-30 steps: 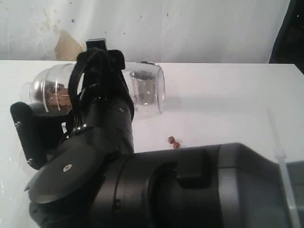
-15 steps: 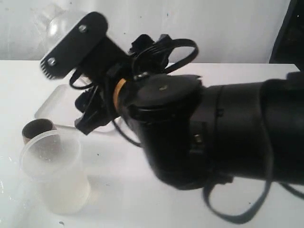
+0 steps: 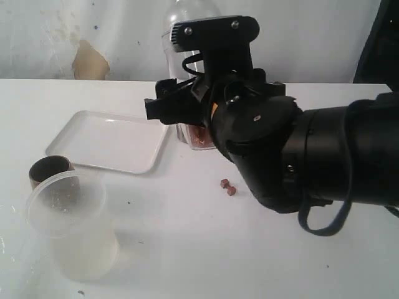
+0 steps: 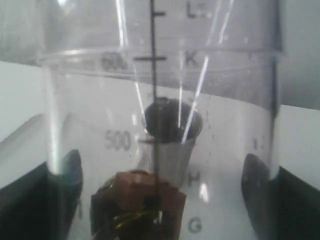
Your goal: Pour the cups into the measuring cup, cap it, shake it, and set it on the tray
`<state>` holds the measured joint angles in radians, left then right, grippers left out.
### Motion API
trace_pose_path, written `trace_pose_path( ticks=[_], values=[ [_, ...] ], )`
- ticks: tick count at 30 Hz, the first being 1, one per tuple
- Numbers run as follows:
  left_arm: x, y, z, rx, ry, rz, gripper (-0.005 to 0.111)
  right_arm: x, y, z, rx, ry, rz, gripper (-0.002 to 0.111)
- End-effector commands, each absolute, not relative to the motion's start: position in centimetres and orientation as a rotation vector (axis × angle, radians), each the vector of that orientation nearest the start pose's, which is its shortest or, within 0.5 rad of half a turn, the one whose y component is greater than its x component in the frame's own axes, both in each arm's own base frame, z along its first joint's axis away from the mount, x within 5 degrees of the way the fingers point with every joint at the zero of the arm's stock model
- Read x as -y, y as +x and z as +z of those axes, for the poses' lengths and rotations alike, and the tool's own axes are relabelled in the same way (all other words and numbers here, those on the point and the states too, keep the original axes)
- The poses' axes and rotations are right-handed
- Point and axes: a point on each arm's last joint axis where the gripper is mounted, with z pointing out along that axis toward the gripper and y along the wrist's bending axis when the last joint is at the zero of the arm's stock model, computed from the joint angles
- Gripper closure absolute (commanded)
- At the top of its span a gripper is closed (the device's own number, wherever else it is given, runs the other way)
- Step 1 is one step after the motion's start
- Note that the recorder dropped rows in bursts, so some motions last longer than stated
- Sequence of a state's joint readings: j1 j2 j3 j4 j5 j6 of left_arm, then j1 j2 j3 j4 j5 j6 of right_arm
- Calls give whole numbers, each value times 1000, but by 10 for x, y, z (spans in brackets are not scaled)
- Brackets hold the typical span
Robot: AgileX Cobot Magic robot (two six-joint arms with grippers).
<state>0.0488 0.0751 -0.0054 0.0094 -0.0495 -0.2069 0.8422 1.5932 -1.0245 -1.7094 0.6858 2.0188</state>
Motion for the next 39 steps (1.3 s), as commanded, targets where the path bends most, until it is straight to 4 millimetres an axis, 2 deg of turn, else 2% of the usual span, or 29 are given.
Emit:
trace_pose_path(
  ticks=[1, 8, 14, 17, 20, 21, 22, 23, 24, 26, 27, 30, 34, 39],
  values=[
    [-3, 62, 215, -1484, -178, -118, 107, -204, 277, 292, -1753, 77, 20, 108],
    [-3, 62, 215, -1484, -178, -118, 107, -197, 280, 313, -1647, 193, -54, 108],
    [-3, 62, 215, -1484, -178, -118, 107, -205, 290, 339, -1568, 275, -29, 108],
    [-3, 62, 215, -1484, -178, -118, 107, -215, 302, 364, -1505, 356, 18, 108],
    [-3, 62, 215, -1484, -178, -118, 107, -221, 317, 367, -1565, 467, 101, 108],
    [-3, 62, 215, -1484, -178, -118, 107, -228, 328, 363, -1642, 461, 224, 108],
    [-3, 62, 215, -1484, -178, -118, 107, -234, 336, 362, -1689, 406, 334, 108],
    [-3, 62, 215, -1484, -178, -118, 107, -250, 350, 359, -1771, 187, 618, 108],
    [-3, 62, 215, -1484, -178, -118, 107, -253, 364, 354, -1809, 75, 790, 108],
    [-3, 62, 215, -1484, -178, -118, 107, -253, 381, 343, -1849, 16, 1033, 108],
    [-3, 62, 215, -1484, -178, -118, 107, -252, 385, 338, -1859, -11, 1055, 108],
    [-3, 62, 215, -1484, -178, -118, 107, -251, 387, 331, -1858, -252, 901, 108],
    [-3, 62, 215, -1484, -178, -118, 107, -253, 387, 328, -1819, -468, 760, 108],
    [-3, 62, 215, -1484, -178, -118, 107, -261, 387, 315, -1658, -862, 489, 108]
  ],
)
